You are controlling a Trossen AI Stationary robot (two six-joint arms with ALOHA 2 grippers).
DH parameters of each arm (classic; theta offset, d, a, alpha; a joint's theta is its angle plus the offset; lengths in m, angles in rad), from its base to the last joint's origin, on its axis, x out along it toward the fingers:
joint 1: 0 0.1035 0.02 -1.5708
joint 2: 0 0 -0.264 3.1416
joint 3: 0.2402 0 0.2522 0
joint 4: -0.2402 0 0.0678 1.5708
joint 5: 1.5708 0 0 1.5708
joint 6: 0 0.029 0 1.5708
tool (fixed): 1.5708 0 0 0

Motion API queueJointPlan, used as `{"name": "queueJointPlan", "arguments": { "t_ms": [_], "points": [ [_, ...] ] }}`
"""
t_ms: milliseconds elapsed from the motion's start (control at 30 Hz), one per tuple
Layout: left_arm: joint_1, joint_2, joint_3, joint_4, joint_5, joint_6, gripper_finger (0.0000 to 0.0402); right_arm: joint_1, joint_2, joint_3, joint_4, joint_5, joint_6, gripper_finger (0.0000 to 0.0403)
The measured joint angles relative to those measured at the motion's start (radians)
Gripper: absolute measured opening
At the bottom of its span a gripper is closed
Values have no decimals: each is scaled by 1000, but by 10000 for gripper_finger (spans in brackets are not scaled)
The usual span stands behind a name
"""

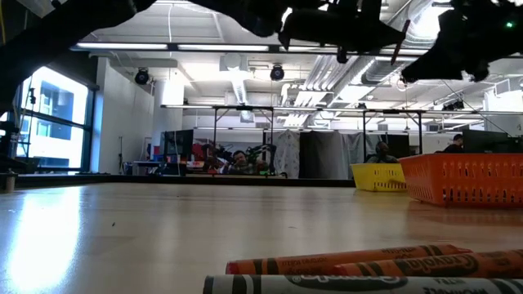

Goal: Sort crayons
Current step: Put the orange crayon into the yellow bin

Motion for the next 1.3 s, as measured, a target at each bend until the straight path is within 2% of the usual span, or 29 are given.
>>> {"name": "queueJointPlan", "arguments": {
  "t_ms": [100,233,467,700,767,900,1067,1300],
  "points": [
    [-8,-27,0,-45,-34,47,0,-94,-10,0,142,-145,-222,71],
    [-18,-66,2,-155,-155,106,0,-223,-28,0,293,-347,-462,71],
    [-17,-122,1,-248,-191,130,0,-405,-146,0,145,-534,-504,71],
    [-15,-126,1,-262,-191,130,0,-586,-306,-36,150,-940,-680,71],
    [-16,-126,1,-260,-191,123,0,-639,-340,-54,161,-984,-675,71],
    [-24,-126,1,-244,-191,120,0,-726,-369,-92,207,-994,-629,71],
    [-37,-120,1,-224,-191,120,0,-794,-357,-150,397,-1144,-592,71],
    [-39,-110,-1,-193,-204,120,0,-848,-334,-158,466,-1168,-563,71]
  ]
}}
